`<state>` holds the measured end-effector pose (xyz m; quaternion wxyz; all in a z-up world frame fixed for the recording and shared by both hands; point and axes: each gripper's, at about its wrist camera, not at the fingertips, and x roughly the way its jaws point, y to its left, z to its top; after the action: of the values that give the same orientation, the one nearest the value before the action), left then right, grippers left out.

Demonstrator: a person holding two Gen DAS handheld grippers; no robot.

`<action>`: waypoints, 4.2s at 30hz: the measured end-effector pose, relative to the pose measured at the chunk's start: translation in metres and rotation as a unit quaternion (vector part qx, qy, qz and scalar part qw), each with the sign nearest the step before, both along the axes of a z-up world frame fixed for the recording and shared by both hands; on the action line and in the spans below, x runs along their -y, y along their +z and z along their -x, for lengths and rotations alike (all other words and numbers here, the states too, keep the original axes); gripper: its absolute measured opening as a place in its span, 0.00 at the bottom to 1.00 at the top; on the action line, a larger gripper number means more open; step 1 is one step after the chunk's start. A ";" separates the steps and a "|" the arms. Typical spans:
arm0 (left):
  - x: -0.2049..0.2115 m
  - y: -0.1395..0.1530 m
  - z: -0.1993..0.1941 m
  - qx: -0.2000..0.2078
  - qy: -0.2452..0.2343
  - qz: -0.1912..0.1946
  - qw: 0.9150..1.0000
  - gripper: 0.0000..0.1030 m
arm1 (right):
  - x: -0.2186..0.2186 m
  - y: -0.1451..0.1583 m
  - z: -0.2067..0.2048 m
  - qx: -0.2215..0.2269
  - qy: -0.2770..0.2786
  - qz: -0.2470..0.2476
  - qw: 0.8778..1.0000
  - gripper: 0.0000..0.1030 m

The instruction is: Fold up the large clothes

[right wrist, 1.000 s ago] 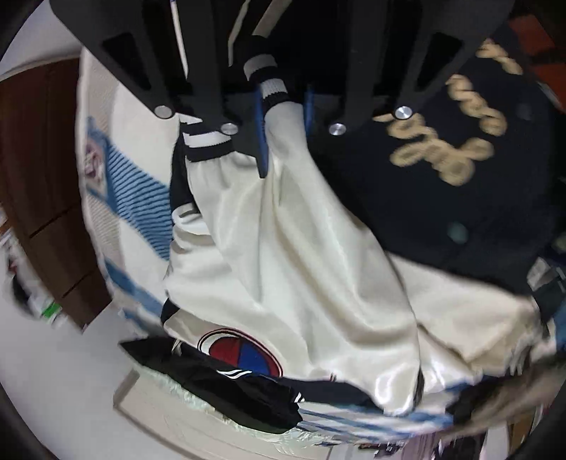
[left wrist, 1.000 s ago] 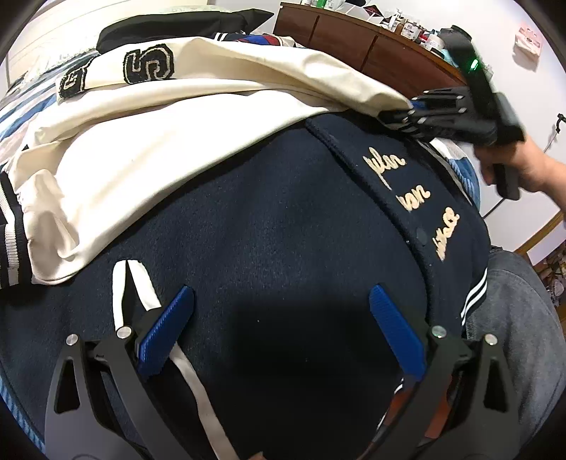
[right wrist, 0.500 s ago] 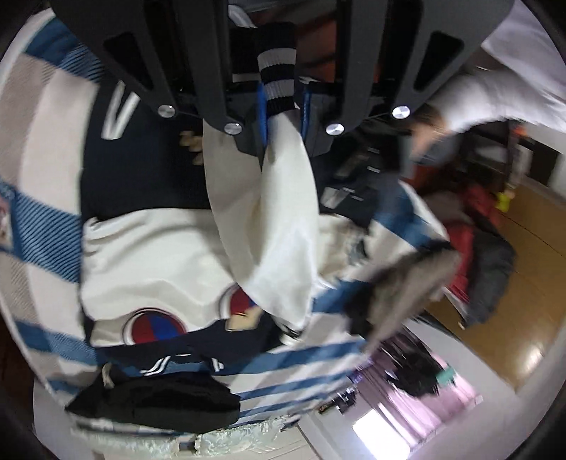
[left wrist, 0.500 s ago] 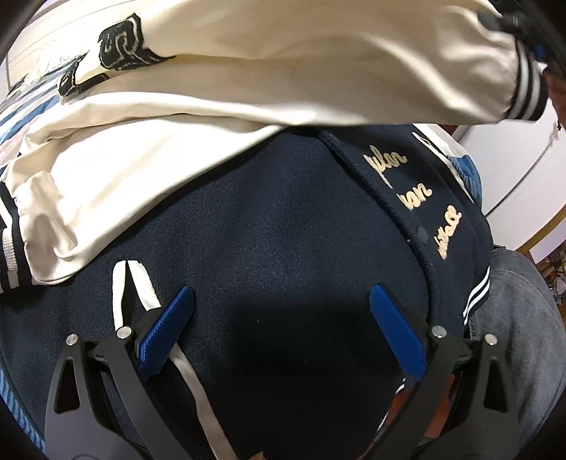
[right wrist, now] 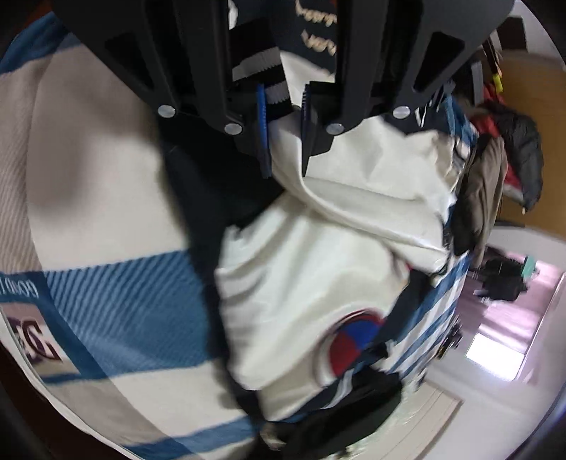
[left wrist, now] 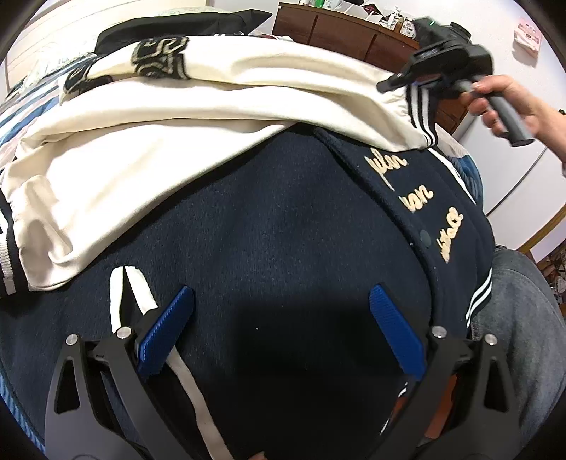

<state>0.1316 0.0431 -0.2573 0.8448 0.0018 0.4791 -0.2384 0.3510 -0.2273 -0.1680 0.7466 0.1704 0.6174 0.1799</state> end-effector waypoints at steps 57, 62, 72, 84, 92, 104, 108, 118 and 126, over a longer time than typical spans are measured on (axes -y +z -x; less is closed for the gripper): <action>0.034 0.012 0.023 0.076 -0.043 -0.038 0.995 0.94 | -0.114 0.035 0.063 0.119 0.124 -0.039 0.984 0.95; 0.003 0.018 0.024 0.074 0.024 -0.011 0.997 0.94 | -0.052 0.024 0.150 0.137 0.105 -0.025 0.985 0.95; -0.002 -0.004 0.049 0.062 0.035 -0.045 0.996 0.94 | -0.018 -0.031 0.202 0.171 0.057 -0.006 0.984 0.95; -0.009 -0.020 0.050 0.035 0.052 -0.026 0.998 0.94 | -0.028 -0.062 0.194 0.176 0.076 0.038 0.981 0.96; -0.037 0.023 0.073 0.039 0.087 -0.011 0.995 0.94 | -0.014 -0.029 0.227 0.213 0.114 0.060 0.969 0.95; -0.144 0.016 0.100 0.065 0.217 -0.037 0.973 0.94 | 0.059 -0.023 0.247 0.247 -0.010 0.037 0.968 0.95; -0.158 -0.002 0.094 0.040 0.237 -0.008 0.971 0.94 | 0.065 -0.032 0.238 0.234 -0.031 0.030 0.971 0.95; -0.152 -0.011 0.094 0.032 0.215 0.038 0.975 0.94 | 0.065 -0.052 0.233 0.209 -0.025 -0.007 0.978 0.96; -0.132 -0.012 0.099 0.008 0.179 0.051 0.983 0.94 | 0.062 -0.050 0.238 0.213 -0.002 -0.033 0.976 0.96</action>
<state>0.0329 0.1747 -0.2690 0.8766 -0.1247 0.4521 -0.1076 0.1132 -0.2891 -0.2178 0.8554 0.1542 0.4374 0.2307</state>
